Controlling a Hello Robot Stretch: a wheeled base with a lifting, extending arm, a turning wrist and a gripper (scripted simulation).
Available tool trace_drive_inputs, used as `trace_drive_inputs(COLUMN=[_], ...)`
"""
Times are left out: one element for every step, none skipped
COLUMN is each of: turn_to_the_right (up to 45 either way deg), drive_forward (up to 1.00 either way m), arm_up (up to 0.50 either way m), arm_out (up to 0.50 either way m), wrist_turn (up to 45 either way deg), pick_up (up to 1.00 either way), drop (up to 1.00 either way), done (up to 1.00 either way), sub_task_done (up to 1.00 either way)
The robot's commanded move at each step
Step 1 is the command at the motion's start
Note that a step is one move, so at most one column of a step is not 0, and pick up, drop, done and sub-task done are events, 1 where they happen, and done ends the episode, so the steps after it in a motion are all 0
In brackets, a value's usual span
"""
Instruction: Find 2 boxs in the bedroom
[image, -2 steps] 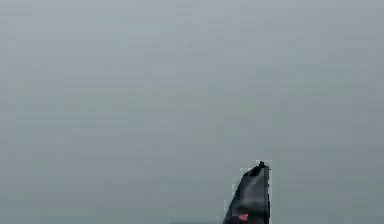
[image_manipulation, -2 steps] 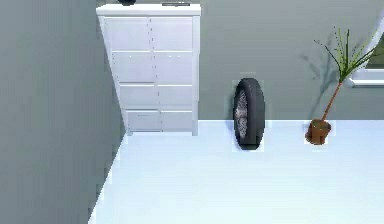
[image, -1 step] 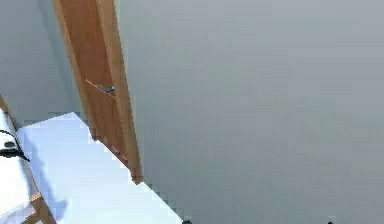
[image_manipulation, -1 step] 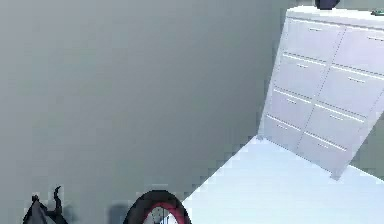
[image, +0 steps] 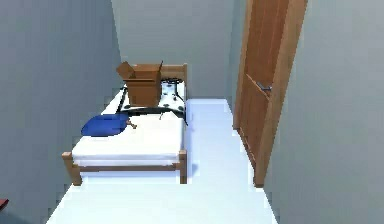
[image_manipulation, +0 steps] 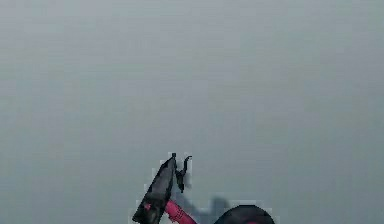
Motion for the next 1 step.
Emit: trace_drive_inputs(turn_to_the_right=[-15.0], drive_forward=[0.00], arm_up=[0.00], arm_out=[0.00], wrist_turn=[0.0], pick_up=[0.00], drop=[0.00], done=[0.00], sub_task_done=[0.00])
